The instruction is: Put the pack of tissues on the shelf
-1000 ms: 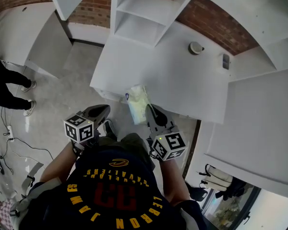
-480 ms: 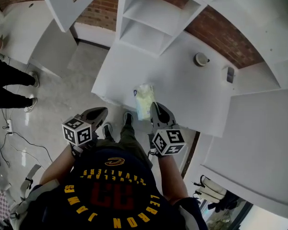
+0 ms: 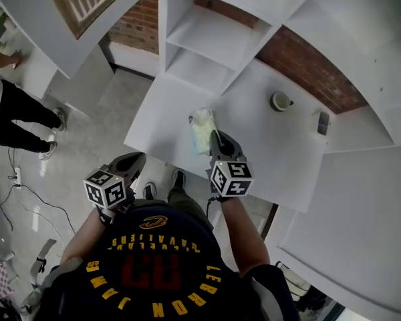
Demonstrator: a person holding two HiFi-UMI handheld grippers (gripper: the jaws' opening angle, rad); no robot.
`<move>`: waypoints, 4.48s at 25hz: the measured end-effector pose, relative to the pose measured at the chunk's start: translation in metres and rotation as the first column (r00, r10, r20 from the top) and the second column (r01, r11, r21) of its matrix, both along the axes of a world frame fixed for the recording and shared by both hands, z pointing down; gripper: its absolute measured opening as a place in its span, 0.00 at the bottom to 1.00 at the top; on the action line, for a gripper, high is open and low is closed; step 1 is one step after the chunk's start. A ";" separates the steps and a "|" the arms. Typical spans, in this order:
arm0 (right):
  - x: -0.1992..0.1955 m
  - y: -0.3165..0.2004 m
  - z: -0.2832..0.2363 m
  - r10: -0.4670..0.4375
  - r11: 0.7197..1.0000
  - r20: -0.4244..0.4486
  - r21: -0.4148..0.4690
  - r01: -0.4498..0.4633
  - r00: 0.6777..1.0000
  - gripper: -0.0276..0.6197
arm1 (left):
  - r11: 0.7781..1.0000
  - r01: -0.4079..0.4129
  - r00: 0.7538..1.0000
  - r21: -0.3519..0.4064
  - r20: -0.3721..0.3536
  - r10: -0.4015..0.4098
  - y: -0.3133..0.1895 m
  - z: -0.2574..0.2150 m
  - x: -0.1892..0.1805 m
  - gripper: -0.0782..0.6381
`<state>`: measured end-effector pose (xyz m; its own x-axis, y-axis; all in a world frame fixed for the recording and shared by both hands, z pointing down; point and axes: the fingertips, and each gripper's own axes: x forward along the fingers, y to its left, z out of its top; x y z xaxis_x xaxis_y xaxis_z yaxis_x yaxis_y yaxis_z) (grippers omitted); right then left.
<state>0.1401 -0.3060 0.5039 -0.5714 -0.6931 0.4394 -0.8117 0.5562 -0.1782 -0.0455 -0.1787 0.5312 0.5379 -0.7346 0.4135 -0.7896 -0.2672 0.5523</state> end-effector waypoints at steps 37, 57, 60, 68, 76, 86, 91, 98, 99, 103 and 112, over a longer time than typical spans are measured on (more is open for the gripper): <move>-0.081 -0.303 0.129 0.104 0.992 -0.205 0.092 -0.087 0.973 0.05 | 0.815 0.556 0.825 -0.160 0.220 -0.520 0.090 0.020 -0.098 0.11; -0.083 -0.320 0.142 0.172 0.985 -0.222 0.020 -0.172 0.960 0.23 | 0.792 0.594 0.801 -0.139 0.198 -0.566 0.103 0.014 -0.116 0.11; -0.074 -0.300 0.137 0.188 0.982 -0.208 0.010 -0.190 0.960 0.28 | 0.807 0.575 0.814 -0.133 0.187 -0.550 0.100 0.013 -0.114 0.11; -0.074 -0.214 0.109 0.112 0.993 -0.109 -0.029 -0.115 0.988 0.28 | 0.835 0.539 0.841 -0.116 0.127 -0.525 0.087 0.013 -0.110 0.11; -0.089 -0.134 0.068 -0.012 0.999 0.023 -0.047 0.013 1.000 0.28 | 0.865 0.492 0.871 -0.099 0.065 -0.487 0.074 0.011 -0.099 0.11; -0.129 -0.017 0.020 -0.247 0.960 0.179 -0.091 0.266 0.952 0.05 | 0.920 0.384 0.923 -0.085 0.020 -0.384 0.051 0.011 -0.079 0.11; -0.141 0.021 -0.008 -0.324 0.935 0.213 -0.079 0.347 0.922 0.05 | 0.941 0.331 0.944 -0.065 0.008 -0.331 0.040 0.005 -0.070 0.11; -0.154 0.056 -0.047 -0.385 0.918 0.209 -0.016 0.397 0.899 0.05 | 0.965 0.262 0.964 0.012 0.035 -0.263 0.026 -0.016 -0.062 0.11; -0.153 0.058 -0.051 -0.384 0.919 0.205 -0.009 0.394 0.900 0.05 | 0.968 0.248 0.968 0.026 0.036 -0.249 0.023 -0.020 -0.060 0.11; -0.141 0.060 -0.064 -0.368 0.928 0.183 0.014 0.372 0.911 0.05 | 0.977 0.192 0.981 0.095 0.019 -0.195 0.007 -0.046 -0.049 0.11; -0.103 0.068 -0.096 -0.270 0.961 0.153 0.095 0.258 0.951 0.05 | 0.967 0.009 0.999 0.255 0.028 -0.017 -0.017 -0.104 0.004 0.11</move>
